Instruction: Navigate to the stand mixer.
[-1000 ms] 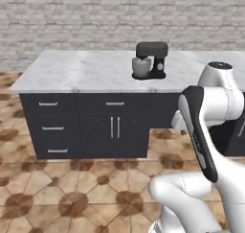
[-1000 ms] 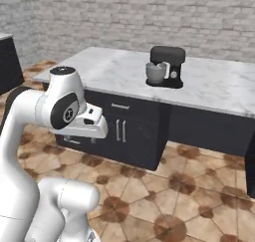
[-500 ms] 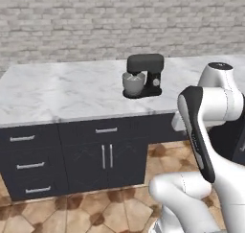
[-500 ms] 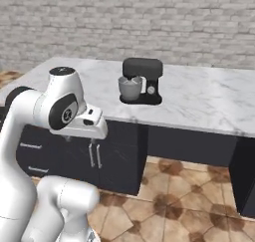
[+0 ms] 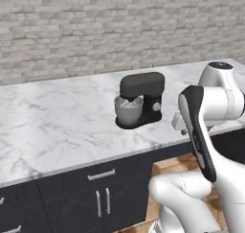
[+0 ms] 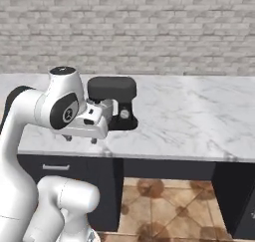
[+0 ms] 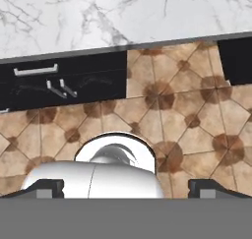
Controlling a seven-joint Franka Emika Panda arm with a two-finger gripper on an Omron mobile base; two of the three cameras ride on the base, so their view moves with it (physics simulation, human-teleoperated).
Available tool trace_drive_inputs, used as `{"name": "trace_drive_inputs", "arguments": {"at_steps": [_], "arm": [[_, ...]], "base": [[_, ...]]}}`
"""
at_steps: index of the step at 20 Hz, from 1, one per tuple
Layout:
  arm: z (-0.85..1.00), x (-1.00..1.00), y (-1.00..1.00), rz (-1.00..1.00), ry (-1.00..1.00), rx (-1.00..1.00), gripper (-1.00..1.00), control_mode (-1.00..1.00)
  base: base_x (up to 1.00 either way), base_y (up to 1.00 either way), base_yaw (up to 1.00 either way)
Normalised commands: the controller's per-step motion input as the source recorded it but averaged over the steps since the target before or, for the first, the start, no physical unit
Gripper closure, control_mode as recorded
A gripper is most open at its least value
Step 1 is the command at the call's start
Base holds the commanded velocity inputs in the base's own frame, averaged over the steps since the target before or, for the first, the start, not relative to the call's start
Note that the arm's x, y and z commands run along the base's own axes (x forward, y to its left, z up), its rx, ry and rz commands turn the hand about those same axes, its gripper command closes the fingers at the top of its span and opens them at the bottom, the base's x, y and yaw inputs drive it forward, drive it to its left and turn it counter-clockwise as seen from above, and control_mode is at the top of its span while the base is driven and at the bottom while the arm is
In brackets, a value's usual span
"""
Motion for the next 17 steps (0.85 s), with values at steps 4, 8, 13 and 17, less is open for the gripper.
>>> {"name": "trace_drive_inputs", "arguments": {"at_steps": [4, 8, 13, 17], "arm": [[0.0, 0.0, 0.0, 0.0, 0.0, 0.0, -1.0, 1.0], [0.0, 0.0, 0.0, 0.0, 0.0, 0.0, -1.0, 1.0], [0.0, 0.0, 0.0, 0.0, 0.0, 0.0, -1.0, 1.0], [0.0, 0.0, 0.0, 0.0, 0.0, 0.0, -1.0, 1.0]], "base": [[0.86, 0.06, -0.02], [0.65, 0.0, 0.21], [0.47, -0.08, 0.36], [0.24, -0.09, 0.36]]}}
